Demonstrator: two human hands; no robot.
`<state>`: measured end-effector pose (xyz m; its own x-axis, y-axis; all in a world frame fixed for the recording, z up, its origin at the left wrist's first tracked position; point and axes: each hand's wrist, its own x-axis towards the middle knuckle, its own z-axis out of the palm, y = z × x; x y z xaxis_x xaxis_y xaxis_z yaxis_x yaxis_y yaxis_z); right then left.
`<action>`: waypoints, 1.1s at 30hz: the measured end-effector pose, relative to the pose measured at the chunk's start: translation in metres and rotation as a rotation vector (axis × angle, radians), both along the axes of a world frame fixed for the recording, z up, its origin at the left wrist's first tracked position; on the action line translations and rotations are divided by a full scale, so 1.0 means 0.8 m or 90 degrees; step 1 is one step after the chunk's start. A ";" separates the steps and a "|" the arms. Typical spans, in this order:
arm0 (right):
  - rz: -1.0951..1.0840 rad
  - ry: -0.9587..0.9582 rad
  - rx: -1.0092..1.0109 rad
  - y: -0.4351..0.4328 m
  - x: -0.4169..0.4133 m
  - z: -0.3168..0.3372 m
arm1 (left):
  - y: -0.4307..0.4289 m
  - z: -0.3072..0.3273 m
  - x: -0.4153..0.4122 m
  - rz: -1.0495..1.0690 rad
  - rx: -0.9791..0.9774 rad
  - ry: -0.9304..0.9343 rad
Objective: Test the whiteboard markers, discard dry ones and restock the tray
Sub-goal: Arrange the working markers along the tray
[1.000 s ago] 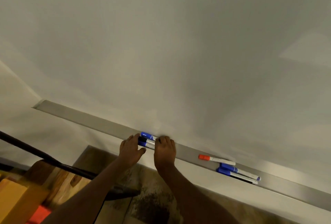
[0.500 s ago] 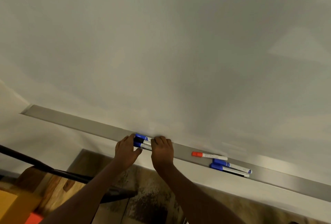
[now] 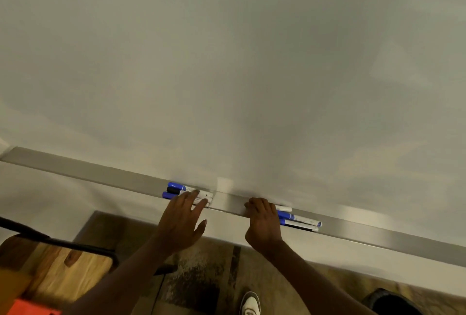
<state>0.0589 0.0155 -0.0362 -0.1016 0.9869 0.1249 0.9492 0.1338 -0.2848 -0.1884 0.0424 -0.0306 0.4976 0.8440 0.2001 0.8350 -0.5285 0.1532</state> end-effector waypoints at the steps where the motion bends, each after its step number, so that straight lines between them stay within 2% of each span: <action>1: 0.004 -0.022 -0.003 -0.004 0.015 -0.002 | -0.003 -0.002 0.011 -0.020 -0.012 0.006; 8: 0.060 -0.177 0.004 -0.016 0.090 -0.014 | -0.011 -0.006 0.084 -0.092 -0.006 0.005; 14: 0.015 -0.229 -0.013 -0.027 0.130 -0.009 | -0.008 -0.001 0.122 -0.093 0.004 -0.022; 19: 0.002 -0.228 -0.048 -0.030 0.153 -0.017 | -0.006 0.007 0.144 -0.109 -0.031 -0.021; 28: 0.075 -0.209 -0.084 -0.020 0.174 -0.012 | -0.005 0.001 0.174 -0.111 -0.062 -0.028; 33: 0.114 -0.169 -0.087 -0.019 0.178 -0.012 | -0.008 -0.001 0.181 -0.107 -0.090 -0.069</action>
